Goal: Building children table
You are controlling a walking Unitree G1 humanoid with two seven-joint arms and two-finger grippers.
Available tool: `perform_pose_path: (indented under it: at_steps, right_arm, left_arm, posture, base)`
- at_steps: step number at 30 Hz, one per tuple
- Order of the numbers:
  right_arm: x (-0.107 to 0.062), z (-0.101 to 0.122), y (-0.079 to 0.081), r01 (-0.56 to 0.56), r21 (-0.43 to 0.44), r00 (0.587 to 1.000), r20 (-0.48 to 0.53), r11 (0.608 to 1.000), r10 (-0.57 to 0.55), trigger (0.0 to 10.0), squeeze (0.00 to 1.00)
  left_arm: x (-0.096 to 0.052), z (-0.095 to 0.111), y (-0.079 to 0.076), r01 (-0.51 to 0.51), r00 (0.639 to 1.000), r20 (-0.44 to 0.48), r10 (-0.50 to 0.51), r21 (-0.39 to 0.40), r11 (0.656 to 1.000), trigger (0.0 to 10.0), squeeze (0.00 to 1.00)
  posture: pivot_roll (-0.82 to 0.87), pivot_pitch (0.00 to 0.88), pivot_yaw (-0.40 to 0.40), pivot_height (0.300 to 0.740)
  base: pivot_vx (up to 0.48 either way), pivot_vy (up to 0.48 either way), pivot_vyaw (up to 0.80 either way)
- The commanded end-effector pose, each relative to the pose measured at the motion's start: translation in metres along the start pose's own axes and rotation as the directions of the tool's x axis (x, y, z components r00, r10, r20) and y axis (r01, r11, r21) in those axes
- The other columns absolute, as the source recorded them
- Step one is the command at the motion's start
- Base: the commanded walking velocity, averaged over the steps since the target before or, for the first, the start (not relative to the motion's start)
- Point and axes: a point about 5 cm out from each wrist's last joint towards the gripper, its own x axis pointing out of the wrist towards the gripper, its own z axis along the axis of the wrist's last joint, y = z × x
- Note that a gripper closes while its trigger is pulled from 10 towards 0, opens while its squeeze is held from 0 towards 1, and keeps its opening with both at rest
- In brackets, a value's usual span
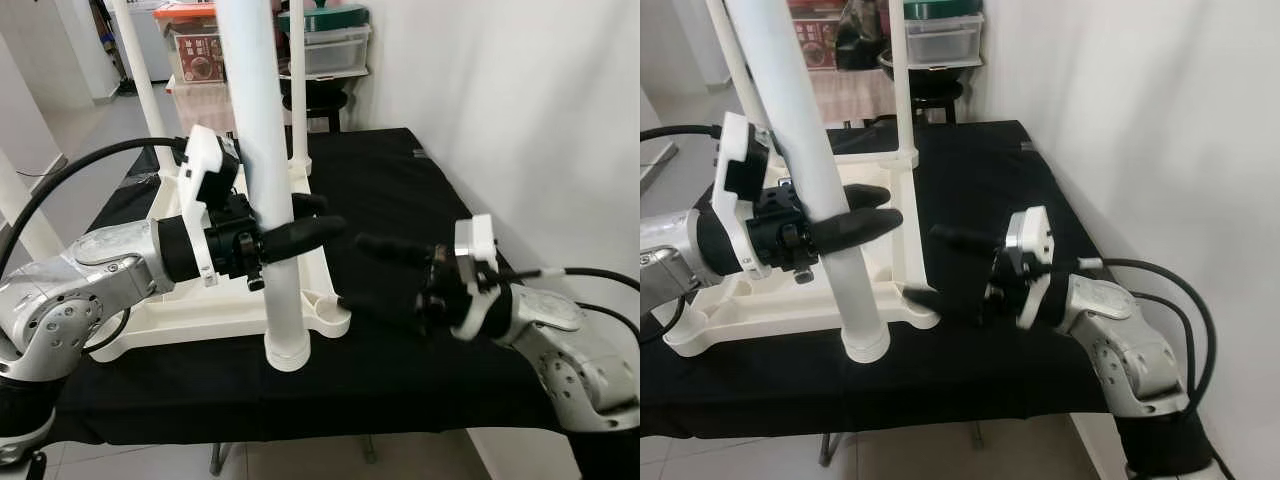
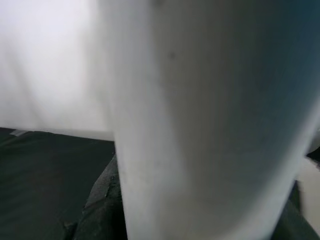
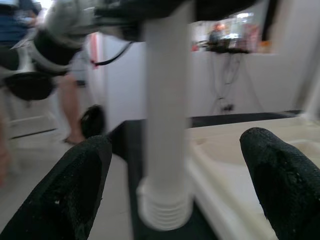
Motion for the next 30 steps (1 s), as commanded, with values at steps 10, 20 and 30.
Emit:
perform_pose_path:
  at_steps: [10, 20, 30]
  right_arm:
    - [0.05, -0.009, -0.012, 0.09, -0.016, 0.994, -0.068, 0.996, -0.091, 10.0, 0.96]
    - [0.081, -0.022, -0.006, 0.104, 0.006, 0.989, -0.108, 0.995, -0.102, 10.0, 0.0]
    - [0.105, -0.029, -0.013, 0.186, -0.042, 0.972, -0.136, 0.982, -0.19, 10.0, 0.0]
  left_arm:
    - [0.008, -0.001, -0.006, 0.032, 0.999, 0.01, -0.033, 0.051, 0.998, 0.0, 0.0]
    - [0.015, -0.003, -0.008, 0.012, 0.998, 0.055, -0.014, 0.041, 0.999, 0.0, 0.0]
    - [0.021, -0.001, -0.009, 0.006, 0.996, 0.093, -0.01, 0.035, 0.999, 0.0, 0.0]
  posture:
    - [-0.03, 0.0, 0.022, 0.74]
    - [-0.02, 0.0, 0.014, 0.74]
    - [-0.02, 0.0, 0.008, 0.74]
  base:
    - [0.0, 0.0, 0.0]
    - [0.0, 0.0, 0.0]
    - [0.0, 0.0, 0.0]
